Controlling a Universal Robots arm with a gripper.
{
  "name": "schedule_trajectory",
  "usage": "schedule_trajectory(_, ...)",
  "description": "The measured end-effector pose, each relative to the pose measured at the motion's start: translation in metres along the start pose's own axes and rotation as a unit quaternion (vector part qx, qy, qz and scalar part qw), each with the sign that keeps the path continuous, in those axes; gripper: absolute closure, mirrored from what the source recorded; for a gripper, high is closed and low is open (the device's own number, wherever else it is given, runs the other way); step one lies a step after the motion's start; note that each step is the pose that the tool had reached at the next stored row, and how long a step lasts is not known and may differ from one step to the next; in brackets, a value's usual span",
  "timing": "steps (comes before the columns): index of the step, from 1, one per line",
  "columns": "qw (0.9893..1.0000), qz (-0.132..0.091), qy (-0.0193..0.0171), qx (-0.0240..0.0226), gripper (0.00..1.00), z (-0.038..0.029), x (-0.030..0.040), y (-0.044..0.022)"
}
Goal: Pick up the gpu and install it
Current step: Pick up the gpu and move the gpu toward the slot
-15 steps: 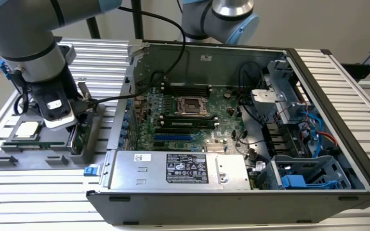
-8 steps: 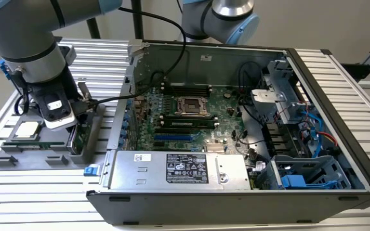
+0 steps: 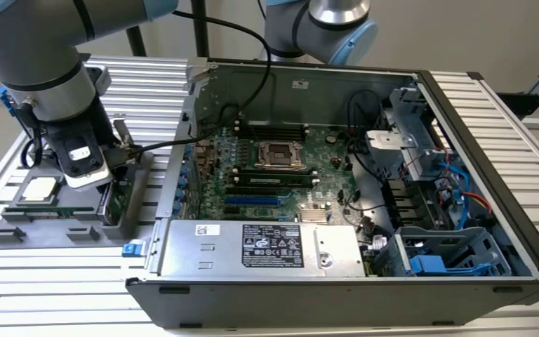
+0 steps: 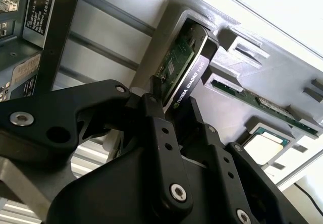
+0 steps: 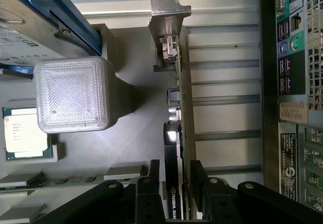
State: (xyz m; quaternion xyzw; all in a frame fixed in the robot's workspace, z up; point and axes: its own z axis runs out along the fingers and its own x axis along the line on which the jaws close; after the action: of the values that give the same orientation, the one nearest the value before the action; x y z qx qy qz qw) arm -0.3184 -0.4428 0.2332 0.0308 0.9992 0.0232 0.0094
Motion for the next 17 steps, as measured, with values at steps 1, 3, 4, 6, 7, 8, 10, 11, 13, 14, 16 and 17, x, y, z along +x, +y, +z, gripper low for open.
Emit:
schedule_trajectory(1, 1.0000, 0.000, 0.0000, 0.0000, 0.00, 0.0000, 0.0000, 0.0000)
schedule_trajectory(3, 1.0000, 0.000, 0.0000, 0.0000, 1.00, 0.0000, 0.0000, 0.0000)
schedule_trajectory(4, 1.0000, 0.000, 0.0000, 0.0000, 1.00, 0.0000, 0.0000, 0.0000)
schedule_trajectory(6, 1.0000, 0.000, 0.0001, 0.0001, 1.00, 0.0000, 0.0000, 0.0000)
schedule_trajectory(7, 1.0000, 0.000, 0.0001, 0.0001, 1.00, 0.0000, 0.0000, 0.0000)
schedule_trajectory(8, 1.0000, 0.000, 0.0000, 0.0000, 1.00, 0.0001, 0.0000, 0.0000)
schedule_trajectory(10, 1.0000, 0.000, 0.0000, 0.0000, 1.00, 0.0001, 0.0000, 0.0000)
schedule_trajectory(11, 1.0000, 0.000, 0.0000, 0.0000, 1.00, 0.0001, 0.0000, 0.0000)
schedule_trajectory(13, 1.0000, 0.000, 0.0000, 0.0000, 1.00, 0.0001, 0.0000, 0.0000)
schedule_trajectory(14, 1.0000, 0.000, 0.0001, 0.0000, 1.00, 0.0001, 0.0000, 0.0000)
schedule_trajectory(16, 1.0000, 0.000, 0.0000, 0.0000, 1.00, 0.0002, 0.0000, 0.0000)
schedule_trajectory(17, 1.0000, 0.000, 0.0000, 0.0000, 1.00, 0.0002, 0.0000, 0.0000)
